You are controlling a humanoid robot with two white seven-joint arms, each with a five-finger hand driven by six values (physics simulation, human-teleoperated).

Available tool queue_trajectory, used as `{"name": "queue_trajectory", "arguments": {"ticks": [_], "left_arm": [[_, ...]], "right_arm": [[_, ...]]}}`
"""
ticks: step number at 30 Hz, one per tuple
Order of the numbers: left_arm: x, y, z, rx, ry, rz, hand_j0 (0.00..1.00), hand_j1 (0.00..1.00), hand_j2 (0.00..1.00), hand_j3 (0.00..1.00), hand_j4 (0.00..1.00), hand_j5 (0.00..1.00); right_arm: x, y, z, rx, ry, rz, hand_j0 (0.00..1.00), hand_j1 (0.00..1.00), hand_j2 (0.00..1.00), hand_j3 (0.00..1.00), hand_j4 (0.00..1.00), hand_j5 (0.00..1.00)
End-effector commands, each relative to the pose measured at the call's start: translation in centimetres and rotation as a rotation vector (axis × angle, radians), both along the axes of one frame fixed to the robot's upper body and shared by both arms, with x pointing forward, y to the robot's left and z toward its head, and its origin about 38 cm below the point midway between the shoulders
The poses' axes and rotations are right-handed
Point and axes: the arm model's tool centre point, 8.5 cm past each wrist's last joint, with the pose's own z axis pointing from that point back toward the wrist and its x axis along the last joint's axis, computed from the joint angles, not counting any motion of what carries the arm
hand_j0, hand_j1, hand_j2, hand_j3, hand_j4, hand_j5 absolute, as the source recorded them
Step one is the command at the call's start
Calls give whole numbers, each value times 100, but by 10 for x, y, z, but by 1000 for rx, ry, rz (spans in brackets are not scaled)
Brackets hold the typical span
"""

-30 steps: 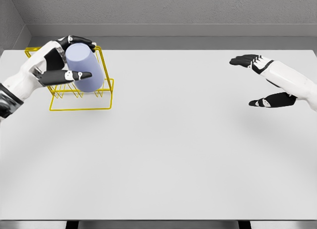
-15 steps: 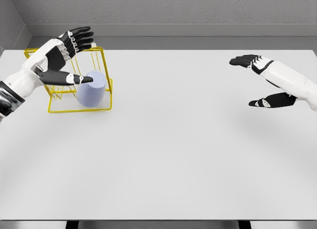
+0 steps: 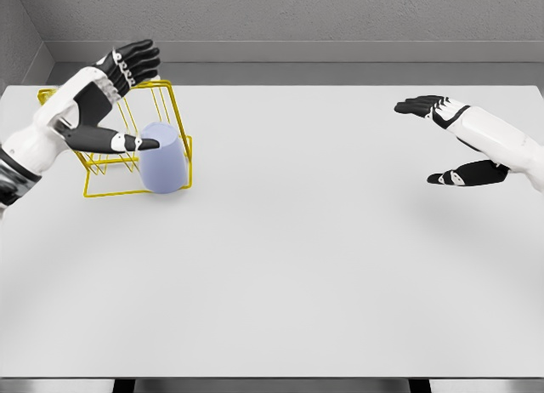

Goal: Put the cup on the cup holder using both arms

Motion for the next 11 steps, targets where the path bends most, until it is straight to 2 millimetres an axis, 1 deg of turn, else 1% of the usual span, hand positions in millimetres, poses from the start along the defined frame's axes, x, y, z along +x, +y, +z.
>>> {"name": "queue_trajectory", "arguments": {"ticks": [1, 7, 8, 11], "left_arm": [[-7, -1, 5, -29, -83, -32, 100, 100, 100, 100, 100, 100], [-33, 29, -4, 1, -146, -31, 100, 100, 100, 100, 100, 100], [-35, 35, -4, 23, -139, -27, 100, 100, 100, 100, 100, 100], [-40, 42, -6, 49, -121, -22, 100, 100, 100, 100, 100, 100]], "right_arm": [[0, 0, 1, 8, -1, 2, 100, 100, 100, 100, 100, 100], [0, 0, 0, 9, 3, 0, 100, 100, 100, 100, 100, 100], [0, 0, 0, 10, 4, -1, 100, 100, 100, 100, 100, 100], [0, -1, 0, 8, 3, -1, 100, 100, 100, 100, 100, 100]]}}
